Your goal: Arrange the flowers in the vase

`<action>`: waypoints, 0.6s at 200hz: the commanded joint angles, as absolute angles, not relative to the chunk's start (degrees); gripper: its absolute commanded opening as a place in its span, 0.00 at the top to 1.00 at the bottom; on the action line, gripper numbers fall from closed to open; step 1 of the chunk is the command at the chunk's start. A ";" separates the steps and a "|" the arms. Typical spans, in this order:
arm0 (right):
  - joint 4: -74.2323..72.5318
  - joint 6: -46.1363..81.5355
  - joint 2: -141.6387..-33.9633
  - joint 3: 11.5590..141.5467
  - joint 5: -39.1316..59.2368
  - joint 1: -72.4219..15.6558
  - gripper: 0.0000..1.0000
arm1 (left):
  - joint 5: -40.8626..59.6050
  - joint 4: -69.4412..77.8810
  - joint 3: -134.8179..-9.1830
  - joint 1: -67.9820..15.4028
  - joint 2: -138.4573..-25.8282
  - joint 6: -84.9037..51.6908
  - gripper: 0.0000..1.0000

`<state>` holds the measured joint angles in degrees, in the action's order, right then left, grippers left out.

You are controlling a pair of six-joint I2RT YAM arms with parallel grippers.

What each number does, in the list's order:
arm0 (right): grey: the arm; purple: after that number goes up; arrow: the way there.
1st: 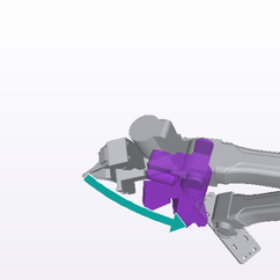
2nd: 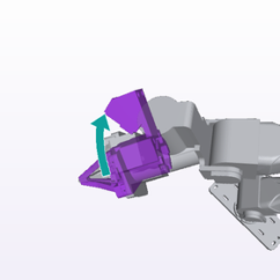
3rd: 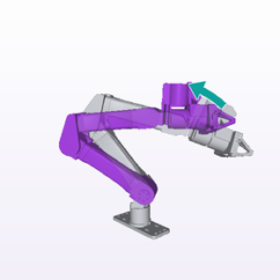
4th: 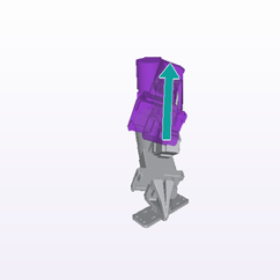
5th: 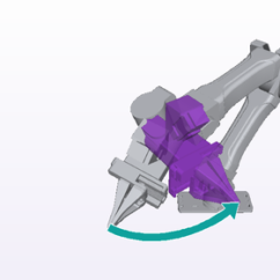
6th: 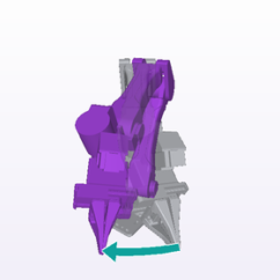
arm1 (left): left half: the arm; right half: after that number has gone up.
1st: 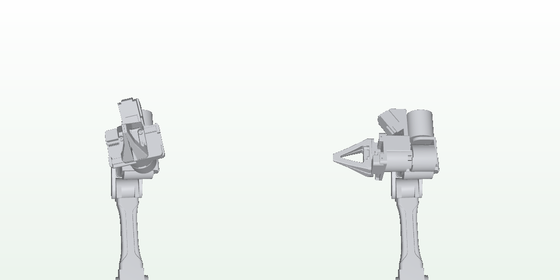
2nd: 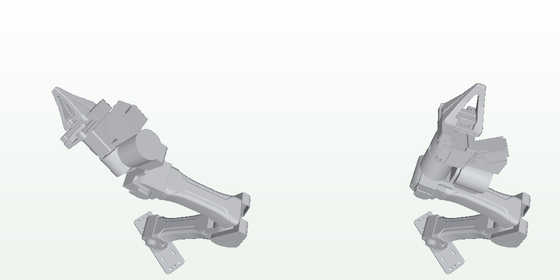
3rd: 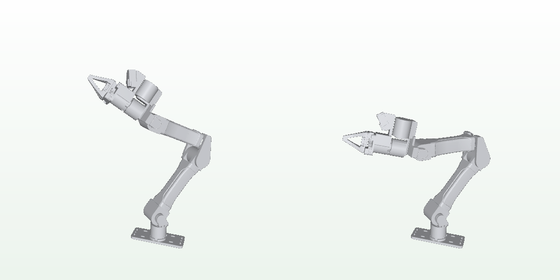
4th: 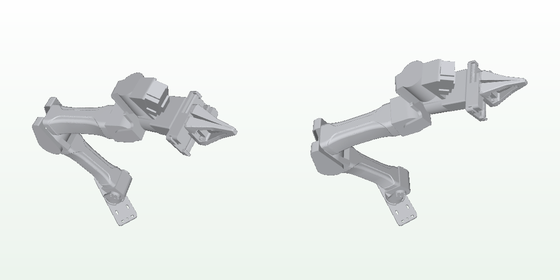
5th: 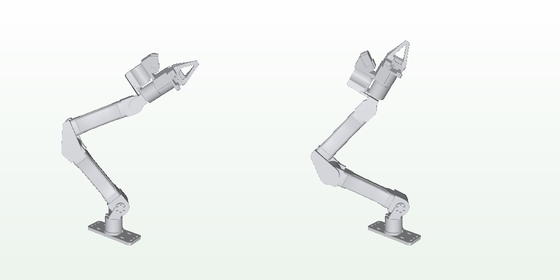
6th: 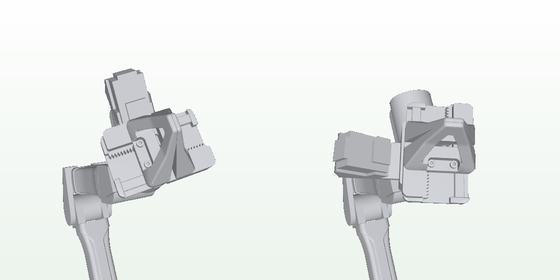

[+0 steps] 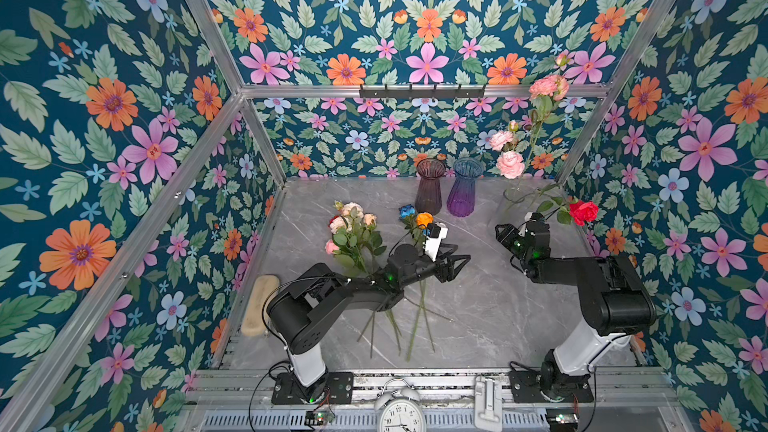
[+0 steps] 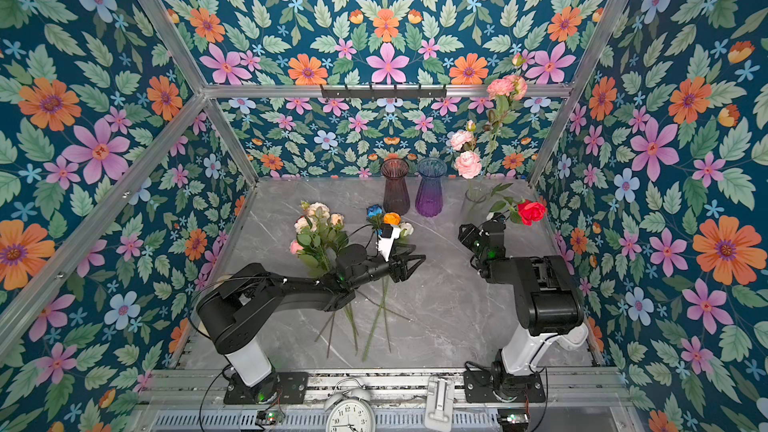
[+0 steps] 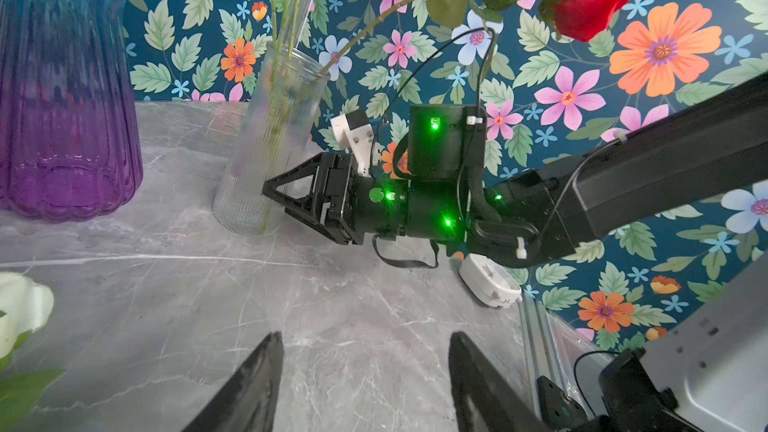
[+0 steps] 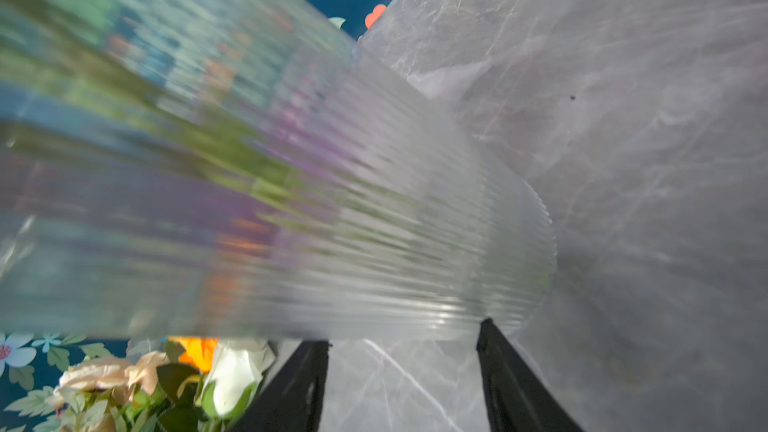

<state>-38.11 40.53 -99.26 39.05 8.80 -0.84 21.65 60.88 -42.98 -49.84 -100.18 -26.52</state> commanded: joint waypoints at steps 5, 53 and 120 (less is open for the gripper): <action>-37.34 42.61 -101.14 41.29 8.77 0.33 0.41 | 22.21 61.73 -42.63 -49.07 -100.00 -25.81 0.34; -34.99 41.94 -104.69 46.47 10.29 1.75 0.41 | 23.29 62.56 -41.97 -47.82 -100.20 -26.92 0.34; -34.16 43.19 -109.86 51.97 11.39 3.10 0.41 | 23.65 62.31 -42.17 -46.76 -100.58 -27.16 0.34</action>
<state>-34.46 42.04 -108.42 50.46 10.90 2.79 22.81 60.88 -41.85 -47.00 -100.20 -27.03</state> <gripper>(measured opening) 0.591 0.656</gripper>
